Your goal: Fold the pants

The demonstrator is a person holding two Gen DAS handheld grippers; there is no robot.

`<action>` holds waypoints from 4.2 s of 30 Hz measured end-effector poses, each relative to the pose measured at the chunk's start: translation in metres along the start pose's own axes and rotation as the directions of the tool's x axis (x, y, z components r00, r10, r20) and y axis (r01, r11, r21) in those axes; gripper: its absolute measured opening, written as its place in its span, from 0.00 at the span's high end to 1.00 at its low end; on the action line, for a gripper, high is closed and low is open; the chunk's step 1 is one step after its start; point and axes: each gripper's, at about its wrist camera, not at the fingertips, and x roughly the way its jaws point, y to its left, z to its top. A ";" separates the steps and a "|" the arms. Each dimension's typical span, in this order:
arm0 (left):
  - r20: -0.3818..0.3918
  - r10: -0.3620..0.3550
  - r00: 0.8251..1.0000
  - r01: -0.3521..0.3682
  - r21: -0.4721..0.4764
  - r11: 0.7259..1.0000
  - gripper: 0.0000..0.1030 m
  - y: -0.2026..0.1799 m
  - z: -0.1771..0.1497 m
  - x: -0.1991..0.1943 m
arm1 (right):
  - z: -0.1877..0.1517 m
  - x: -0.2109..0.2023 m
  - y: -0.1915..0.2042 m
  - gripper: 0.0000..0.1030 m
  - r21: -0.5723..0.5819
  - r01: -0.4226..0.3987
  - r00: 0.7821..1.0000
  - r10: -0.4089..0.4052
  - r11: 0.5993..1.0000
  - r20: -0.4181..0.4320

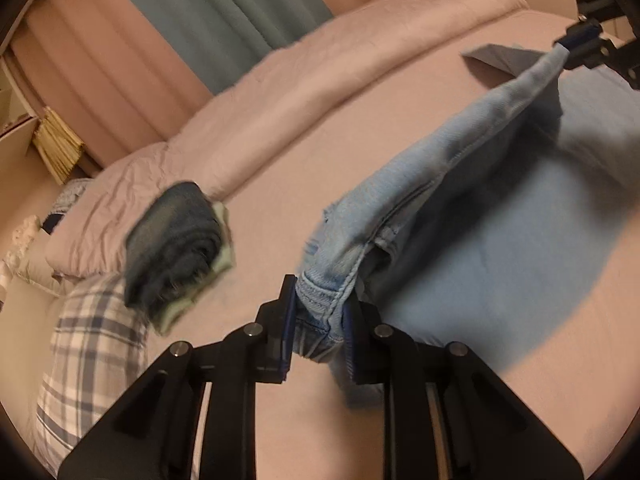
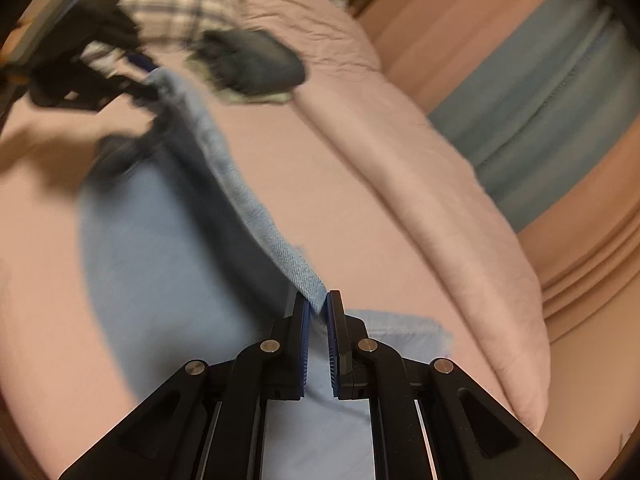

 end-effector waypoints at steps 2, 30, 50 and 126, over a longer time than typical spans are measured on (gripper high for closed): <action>-0.001 -0.004 1.000 0.004 0.028 1.000 0.80 -0.017 -0.014 -0.003 | -0.012 0.008 0.013 0.92 -0.032 -0.021 0.999 0.020 0.999 -0.029; -0.026 -0.091 0.995 0.091 0.002 0.996 0.31 -0.046 -0.045 -0.034 | -0.057 0.028 0.033 0.49 0.281 -0.263 0.957 0.287 0.923 -0.049; 0.049 -0.579 0.814 0.576 -0.197 0.793 0.48 -0.190 0.114 0.014 | -0.115 0.102 -0.175 0.39 0.936 -0.166 0.933 0.357 0.311 0.047; -0.091 -0.785 0.613 0.743 -0.270 0.612 0.61 -0.249 0.137 -0.010 | -0.389 -0.089 -0.119 0.95 0.978 0.033 0.993 -0.108 -0.207 -0.056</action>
